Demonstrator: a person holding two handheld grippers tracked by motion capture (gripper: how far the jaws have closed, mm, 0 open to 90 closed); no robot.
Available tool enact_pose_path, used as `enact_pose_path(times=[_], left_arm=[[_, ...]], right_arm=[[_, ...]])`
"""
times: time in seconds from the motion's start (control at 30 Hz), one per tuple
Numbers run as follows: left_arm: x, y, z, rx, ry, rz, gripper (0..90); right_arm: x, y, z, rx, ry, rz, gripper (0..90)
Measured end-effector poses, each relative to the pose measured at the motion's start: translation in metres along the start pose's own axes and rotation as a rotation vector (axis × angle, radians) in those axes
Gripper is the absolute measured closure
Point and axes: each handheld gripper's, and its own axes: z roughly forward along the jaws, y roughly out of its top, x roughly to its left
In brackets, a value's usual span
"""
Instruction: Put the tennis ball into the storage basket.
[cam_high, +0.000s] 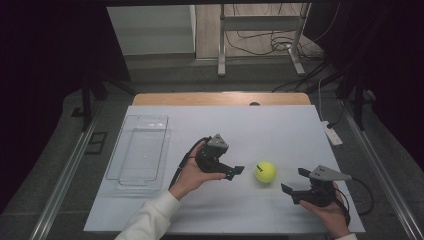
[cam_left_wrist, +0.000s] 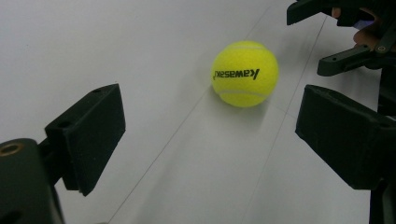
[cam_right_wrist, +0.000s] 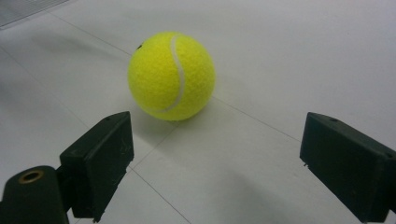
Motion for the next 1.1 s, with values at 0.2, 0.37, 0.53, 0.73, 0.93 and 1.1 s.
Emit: enact_pose_path(times=[0.2,0.37,0.53,0.73,0.93,1.1], left_arm=[[-0.001,0.002,0.004,0.005,-0.005,0.003,9.5],[-0.002,0.004,0.007,0.006,-0.006,0.008,9.5],[-0.003,0.006,0.009,0.011,-0.009,0.014,9.1],[-0.004,0.011,0.014,0.007,-0.018,0.014,9.1],[-0.006,0.016,0.020,0.010,-0.026,0.017,9.1],[-0.010,0.022,0.026,0.015,-0.032,0.023,9.1]], right_arm=[[0.000,0.000,0.000,-0.001,0.002,-0.001,10.0],[0.000,0.000,0.000,-0.001,0.002,-0.004,10.0],[0.000,0.000,-0.001,-0.002,0.002,0.000,10.0],[0.000,0.000,-0.001,-0.003,0.000,0.001,10.0],[0.000,0.000,-0.002,-0.003,0.001,0.003,9.9],[0.001,0.000,-0.002,-0.005,0.002,-0.001,10.0]])
